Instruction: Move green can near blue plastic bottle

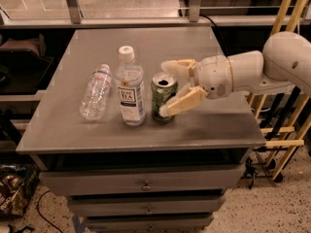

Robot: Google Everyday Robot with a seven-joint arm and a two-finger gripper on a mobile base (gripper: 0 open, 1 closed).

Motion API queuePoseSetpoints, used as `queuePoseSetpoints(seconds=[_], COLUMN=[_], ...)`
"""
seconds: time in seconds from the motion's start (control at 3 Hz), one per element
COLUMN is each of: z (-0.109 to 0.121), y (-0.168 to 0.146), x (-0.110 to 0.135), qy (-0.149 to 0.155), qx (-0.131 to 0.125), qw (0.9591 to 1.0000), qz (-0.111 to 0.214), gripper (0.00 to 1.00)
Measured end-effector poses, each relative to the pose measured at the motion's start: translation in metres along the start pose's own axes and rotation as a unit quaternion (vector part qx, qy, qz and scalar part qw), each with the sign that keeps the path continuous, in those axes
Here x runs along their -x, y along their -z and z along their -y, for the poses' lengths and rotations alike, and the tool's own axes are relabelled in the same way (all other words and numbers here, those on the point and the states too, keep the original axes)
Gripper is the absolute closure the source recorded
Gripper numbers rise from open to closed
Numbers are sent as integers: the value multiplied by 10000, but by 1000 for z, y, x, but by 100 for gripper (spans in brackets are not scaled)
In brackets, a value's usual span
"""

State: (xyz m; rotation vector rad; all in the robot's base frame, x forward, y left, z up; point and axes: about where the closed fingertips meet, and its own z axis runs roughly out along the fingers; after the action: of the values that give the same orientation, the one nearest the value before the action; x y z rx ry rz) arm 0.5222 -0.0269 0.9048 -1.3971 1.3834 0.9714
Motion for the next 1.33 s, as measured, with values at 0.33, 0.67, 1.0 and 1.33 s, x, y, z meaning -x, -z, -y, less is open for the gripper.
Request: queuePoseSetpoints(seconds=[0.33, 0.67, 1.0, 1.33], z=[0, 2, 13, 23], y=[0, 5, 35, 67], x=[0, 3, 5, 2], qy=[0, 112, 295, 385], qx=[1, 170, 185, -78], qw=[10000, 9998, 9986, 9963], qz=[0, -83, -407, -765], gripper=[0, 0, 0, 0])
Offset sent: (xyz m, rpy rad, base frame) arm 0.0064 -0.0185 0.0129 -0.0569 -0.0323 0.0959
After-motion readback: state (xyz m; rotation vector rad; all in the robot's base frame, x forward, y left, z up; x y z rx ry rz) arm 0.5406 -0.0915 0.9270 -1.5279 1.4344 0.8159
